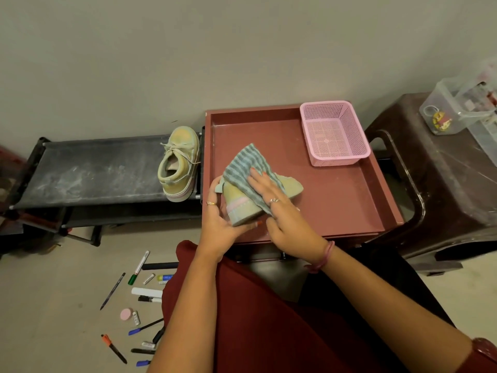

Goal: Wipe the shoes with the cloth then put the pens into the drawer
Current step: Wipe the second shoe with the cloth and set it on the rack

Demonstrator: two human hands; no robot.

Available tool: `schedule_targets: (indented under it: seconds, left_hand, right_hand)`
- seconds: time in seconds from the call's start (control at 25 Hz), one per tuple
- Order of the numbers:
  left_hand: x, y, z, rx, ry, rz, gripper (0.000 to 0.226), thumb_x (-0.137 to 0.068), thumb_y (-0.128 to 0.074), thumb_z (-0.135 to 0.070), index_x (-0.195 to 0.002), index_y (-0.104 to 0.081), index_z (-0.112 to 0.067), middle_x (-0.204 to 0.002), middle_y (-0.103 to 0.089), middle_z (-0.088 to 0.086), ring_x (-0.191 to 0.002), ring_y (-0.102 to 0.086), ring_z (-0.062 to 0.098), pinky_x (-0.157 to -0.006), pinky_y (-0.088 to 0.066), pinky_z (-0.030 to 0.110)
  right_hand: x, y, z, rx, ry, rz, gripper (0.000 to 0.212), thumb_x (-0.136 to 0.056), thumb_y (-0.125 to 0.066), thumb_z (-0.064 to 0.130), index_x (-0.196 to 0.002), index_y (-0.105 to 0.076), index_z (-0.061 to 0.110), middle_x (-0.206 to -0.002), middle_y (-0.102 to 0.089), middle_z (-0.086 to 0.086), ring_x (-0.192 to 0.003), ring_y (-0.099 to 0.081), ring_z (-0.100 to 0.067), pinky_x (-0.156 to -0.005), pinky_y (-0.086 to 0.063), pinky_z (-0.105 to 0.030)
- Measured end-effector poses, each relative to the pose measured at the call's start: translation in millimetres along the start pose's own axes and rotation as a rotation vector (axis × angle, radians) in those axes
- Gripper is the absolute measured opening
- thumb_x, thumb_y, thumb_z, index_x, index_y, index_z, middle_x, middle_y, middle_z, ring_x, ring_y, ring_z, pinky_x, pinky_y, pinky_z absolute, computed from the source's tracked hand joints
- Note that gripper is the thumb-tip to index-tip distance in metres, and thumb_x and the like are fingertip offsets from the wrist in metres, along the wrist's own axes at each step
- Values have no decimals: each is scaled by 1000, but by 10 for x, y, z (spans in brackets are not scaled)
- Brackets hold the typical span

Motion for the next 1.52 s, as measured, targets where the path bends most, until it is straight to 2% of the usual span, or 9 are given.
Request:
schedule_targets:
  seconds: [0.28, 0.64, 0.76, 0.84, 0.92, 1.04, 1.16, 1.28, 1.52]
  left_hand:
    - [20, 7, 46, 63, 111, -71, 110, -56, -85, 9, -137, -24, -35, -136, -47, 2, -121, -53, 3, -96, -49, 24]
    - [47, 19, 75, 98, 204, -24, 112, -58, -86, 4, -132, -23, -51, -131, -55, 0, -121, -55, 11, -102, -47, 49]
    - [54, 44, 86, 121, 196, -12, 111, -54, -88, -2, -132, -26, -52, -135, -53, 3, -125, -53, 16, -101, -46, 53]
    - [44, 43, 92, 133, 195, -27, 114, -52, -90, -1, -133, -25, -49, -134, -53, 4, -125, -54, 17, -100, -47, 51]
    - [43, 44, 86, 161, 197, -21, 116, -51, -91, -2, -135, -22, -42, -136, -51, 6, -126, -53, 21, -100, -48, 46]
    - [59, 72, 84, 225, 242, 61, 118, -44, -92, -10, -134, -21, -40, -133, -56, 5, -125, -54, 26, -98, -50, 45]
    - [66, 103, 74, 322, 280, 100, 113, -40, -97, -30, -129, -28, -44, -133, -57, 0, -123, -56, 20, -96, -50, 40]
    - [21, 36, 93, 334, 358, -34, 81, -65, -86, -32, -128, -35, -31, -137, -55, 9, -116, -61, 20, -89, -55, 32]
    - [-4, -27, 129, 275, 370, -125, 99, -57, -91, -24, -133, -28, -23, -125, -61, 5, -112, -63, 21, -87, -56, 44]
  right_hand:
    - [-197, 184, -804, 358, -96, 43, 93, -68, -40, -16, -150, -16, 21, -155, -24, -4, -142, -22, -21, -116, -22, -41]
    - [-509, 395, -980, 176, -496, 133, 70, -74, -40, -15, -139, -39, 8, -143, -40, -14, -133, -37, -31, -112, -26, -28]
    - [-480, 368, -606, 102, -421, 124, 70, -75, -38, -18, -142, -35, 2, -149, -33, -14, -140, -29, -28, -113, -19, -22]
    - [-379, 253, -306, 43, -434, 142, 76, -78, -39, -15, -149, -18, 5, -156, -17, -13, -142, -22, -35, -113, -29, -34]
    - [-214, 62, -1, -29, -366, 155, 84, -81, -39, -14, -151, -1, 11, -159, -2, -8, -145, -8, -31, -109, -34, -27]
    - [18, -132, 303, -18, -135, 107, 79, -84, -36, -14, -150, -2, 11, -158, 5, 0, -145, 12, -13, -118, 0, -27]
    - [108, -145, 146, 132, -41, 96, 85, -77, -34, -19, -150, -5, 14, -159, 0, 2, -145, 11, -10, -118, 2, -28]
    - [103, -158, -77, 314, 57, 137, 92, -70, -37, -20, -151, -10, 16, -159, -7, 0, -146, 5, -12, -118, -1, -25]
    - [-74, 31, -583, 489, 18, 72, 81, -76, -42, -16, -149, -20, 13, -154, -26, -8, -143, -21, -21, -118, -12, -28]
Point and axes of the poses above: each hand's wrist, its own x-axis away from the middle knuckle, its own y-axis out of the back of the hand, z = x × y, the point moved 1 cm from there along -x, towards the middle knuckle
